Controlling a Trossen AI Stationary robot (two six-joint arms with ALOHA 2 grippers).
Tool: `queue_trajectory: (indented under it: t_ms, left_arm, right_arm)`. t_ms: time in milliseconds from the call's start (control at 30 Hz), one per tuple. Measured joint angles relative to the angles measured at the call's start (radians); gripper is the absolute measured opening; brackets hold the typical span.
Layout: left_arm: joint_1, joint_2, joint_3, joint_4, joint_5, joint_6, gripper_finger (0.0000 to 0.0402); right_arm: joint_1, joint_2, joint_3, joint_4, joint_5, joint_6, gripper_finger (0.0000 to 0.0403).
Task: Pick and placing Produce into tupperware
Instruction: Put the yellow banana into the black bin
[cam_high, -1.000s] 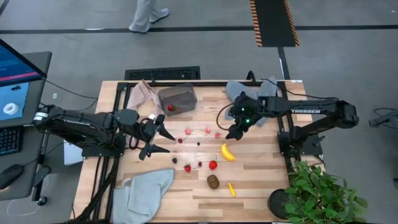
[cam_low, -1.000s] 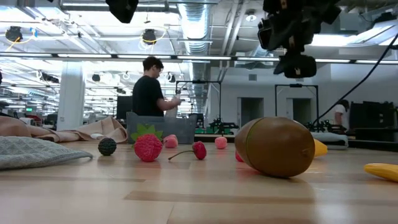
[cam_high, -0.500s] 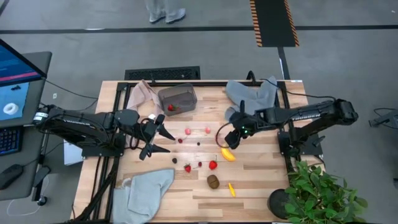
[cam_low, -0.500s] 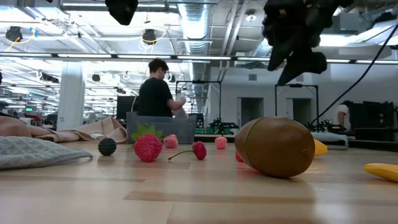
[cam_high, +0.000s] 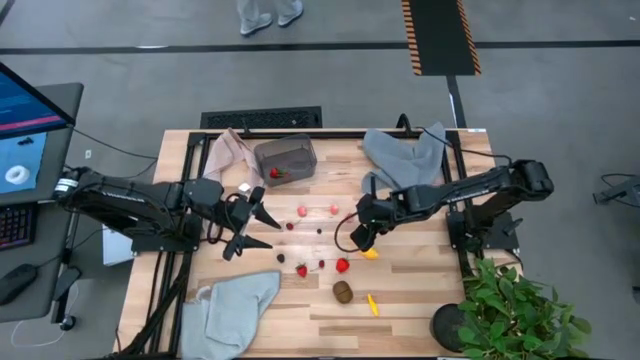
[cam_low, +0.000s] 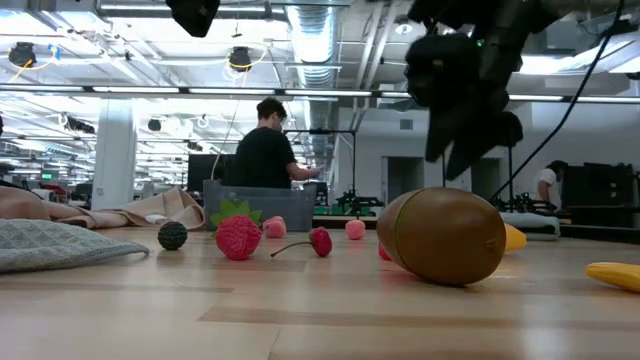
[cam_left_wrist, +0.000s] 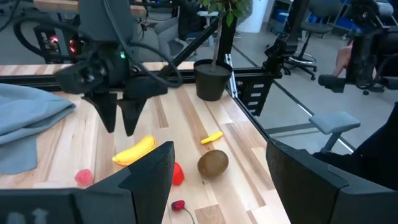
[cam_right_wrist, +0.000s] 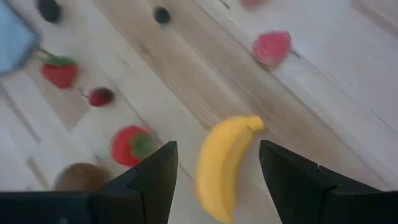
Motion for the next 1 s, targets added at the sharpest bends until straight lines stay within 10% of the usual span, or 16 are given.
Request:
queue_trajectory:
  t_ms: [567, 1000]
  left_arm:
    - [-0.05, 0.0, 0.0, -0.028, -0.104, -0.001, 0.0245]
    - [-0.05, 0.0, 0.0, -0.027, -0.117, -0.007, 0.0245]
  right_arm:
    - [0.112, -0.001, 0.004, 0.027, 0.024, 0.065, 0.0189]
    - [0.111, 0.0, -0.041, 0.049, 0.056, 0.08, 0.0236]
